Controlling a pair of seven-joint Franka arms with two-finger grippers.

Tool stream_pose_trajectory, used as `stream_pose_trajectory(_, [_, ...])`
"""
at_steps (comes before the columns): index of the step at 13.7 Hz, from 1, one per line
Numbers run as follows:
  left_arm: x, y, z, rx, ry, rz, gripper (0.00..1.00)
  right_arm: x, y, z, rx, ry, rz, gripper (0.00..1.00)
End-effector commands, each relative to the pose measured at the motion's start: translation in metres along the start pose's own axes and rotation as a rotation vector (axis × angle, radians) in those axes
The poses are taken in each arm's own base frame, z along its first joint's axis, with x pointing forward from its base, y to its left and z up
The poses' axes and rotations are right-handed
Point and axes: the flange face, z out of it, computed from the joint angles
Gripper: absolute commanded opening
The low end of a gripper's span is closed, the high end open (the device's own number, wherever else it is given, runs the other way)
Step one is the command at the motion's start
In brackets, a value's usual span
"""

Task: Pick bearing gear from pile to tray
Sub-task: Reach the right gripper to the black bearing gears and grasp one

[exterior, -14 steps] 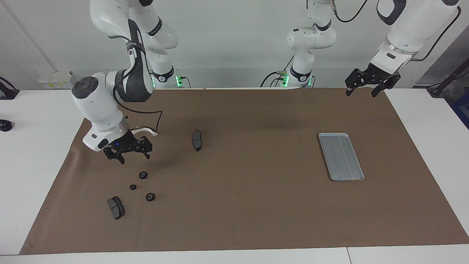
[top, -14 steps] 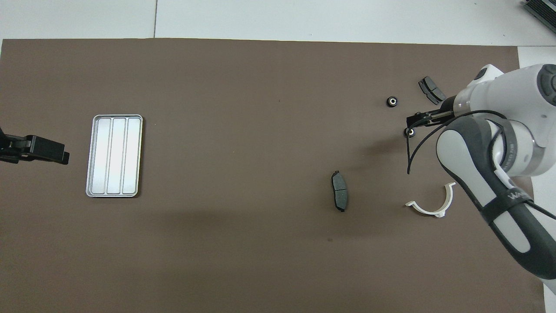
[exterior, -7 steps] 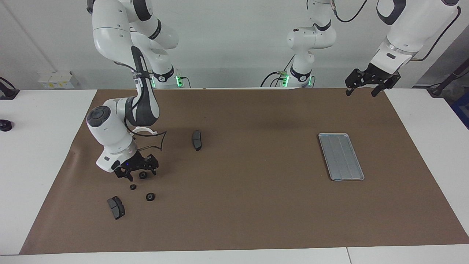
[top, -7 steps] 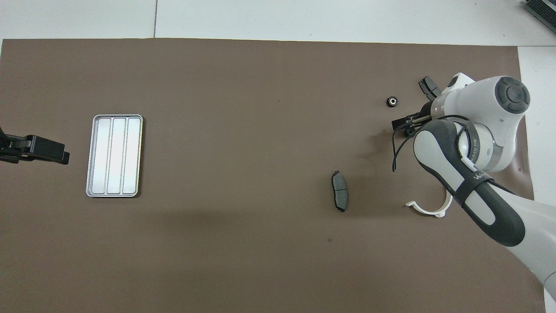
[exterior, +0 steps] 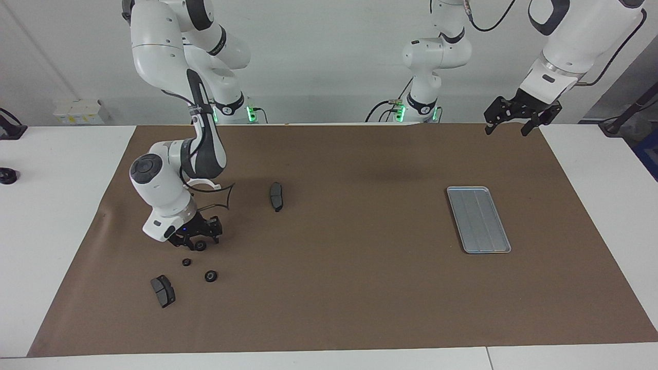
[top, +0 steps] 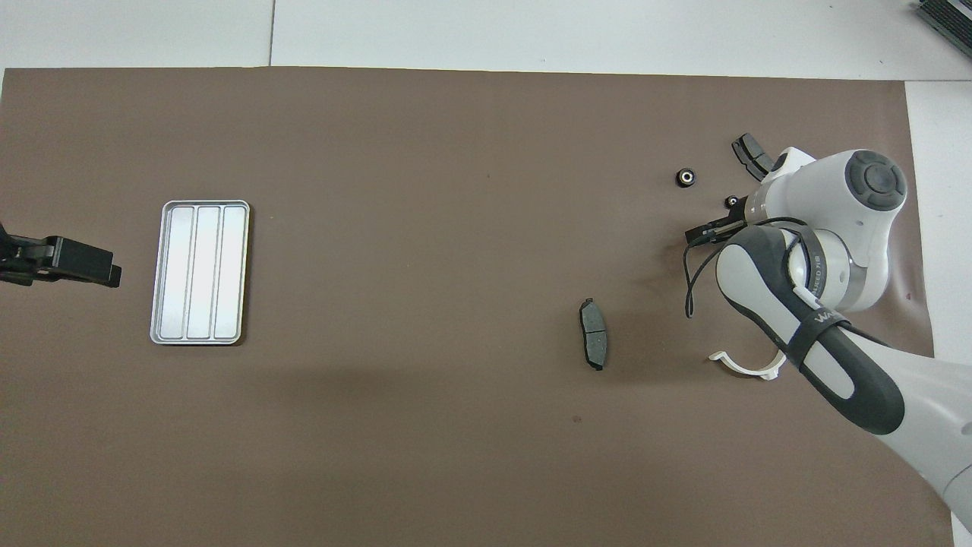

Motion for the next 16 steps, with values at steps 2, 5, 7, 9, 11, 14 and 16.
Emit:
stream_pose_trajectory(2, [-0.0092, -0.0029, -0.0006, 0.008, -0.001, 0.0, 1.0, -0.0127, 0.0147, -0.0005, -0.017, -0.01, -0.02, 0.69])
stream_pose_trajectory(5, [-0.0092, -0.0029, -0.0006, 0.008, -0.001, 0.0, 1.0, -0.0165, 0.0187, 0.0013, -0.032, -0.025, -0.033, 0.6])
stream_pose_trajectory(7, [-0.0094, -0.0029, -0.0005, 0.008, -0.003, -0.001, 1.0, -0.0173, 0.0196, 0.0019, -0.032, -0.027, -0.031, 0.57])
stream_pose_trajectory(9, [-0.0092, -0.0029, -0.0006, 0.008, -0.001, -0.001, 1.0, -0.017, 0.0186, 0.0019, -0.032, -0.027, -0.032, 0.49])
stream_pose_trajectory(11, [-0.0092, -0.0029, -0.0006, 0.008, -0.001, 0.0, 1.0, -0.017, 0.0186, 0.0019, -0.032, -0.027, -0.031, 0.42])
stream_pose_trajectory(14, [-0.0092, -0.0029, -0.0006, 0.008, -0.001, 0.0, 1.0, -0.0164, 0.0179, 0.0023, -0.032, -0.027, -0.031, 0.27])
stream_pose_trajectory(16, [-0.0092, -0.0029, -0.0006, 0.008, -0.001, 0.0, 1.0, -0.0153, 0.0172, 0.0013, -0.032, -0.026, -0.034, 0.18])
